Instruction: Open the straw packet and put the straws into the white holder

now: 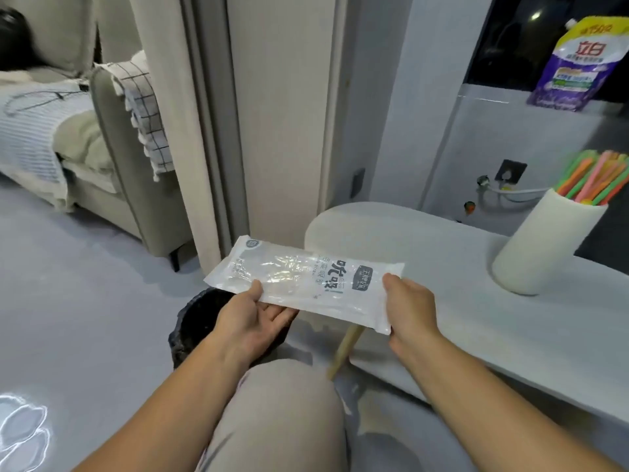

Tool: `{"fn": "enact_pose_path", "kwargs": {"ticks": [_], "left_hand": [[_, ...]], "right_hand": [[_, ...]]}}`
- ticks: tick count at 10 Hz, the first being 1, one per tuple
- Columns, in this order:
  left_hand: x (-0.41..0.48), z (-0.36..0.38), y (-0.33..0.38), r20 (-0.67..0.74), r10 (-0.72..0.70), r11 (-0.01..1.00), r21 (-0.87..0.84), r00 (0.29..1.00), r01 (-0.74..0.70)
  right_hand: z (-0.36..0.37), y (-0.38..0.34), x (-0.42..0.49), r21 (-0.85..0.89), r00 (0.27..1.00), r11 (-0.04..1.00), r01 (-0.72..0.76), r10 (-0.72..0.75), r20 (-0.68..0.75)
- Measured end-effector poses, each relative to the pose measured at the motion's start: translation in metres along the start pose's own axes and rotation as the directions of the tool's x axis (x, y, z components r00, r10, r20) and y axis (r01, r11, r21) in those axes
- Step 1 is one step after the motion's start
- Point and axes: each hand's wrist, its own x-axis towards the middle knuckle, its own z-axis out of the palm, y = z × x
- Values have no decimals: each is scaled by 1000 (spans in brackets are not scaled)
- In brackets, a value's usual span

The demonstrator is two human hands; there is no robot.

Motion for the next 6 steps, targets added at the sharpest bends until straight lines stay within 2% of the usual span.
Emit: {"fn": "enact_pose_path", "kwargs": {"ticks": [1, 2, 4, 5, 6], "left_hand": [[6, -39, -3, -67, -75, 979, 186, 995, 86], [8, -67, -5, -53, -179, 926, 328, 982, 186], [16, -96, -10, -119, -220, 830, 499, 968, 250], [26, -100, -13, -129, -199, 830, 504, 971, 237], [31, -97, -14, -111, -148, 830, 526, 983, 184]], "right_hand": [[26, 22, -6, -130, 997, 990, 57, -49, 65], [48, 41, -6, -214, 988, 977, -6, 39, 152], [84, 73, -7, -254, 935, 949, -188, 253, 250], [92, 84, -7, -292, 882, 917, -270, 358, 307], [91, 88, -7, -353, 897, 896, -268, 366, 248]]}}
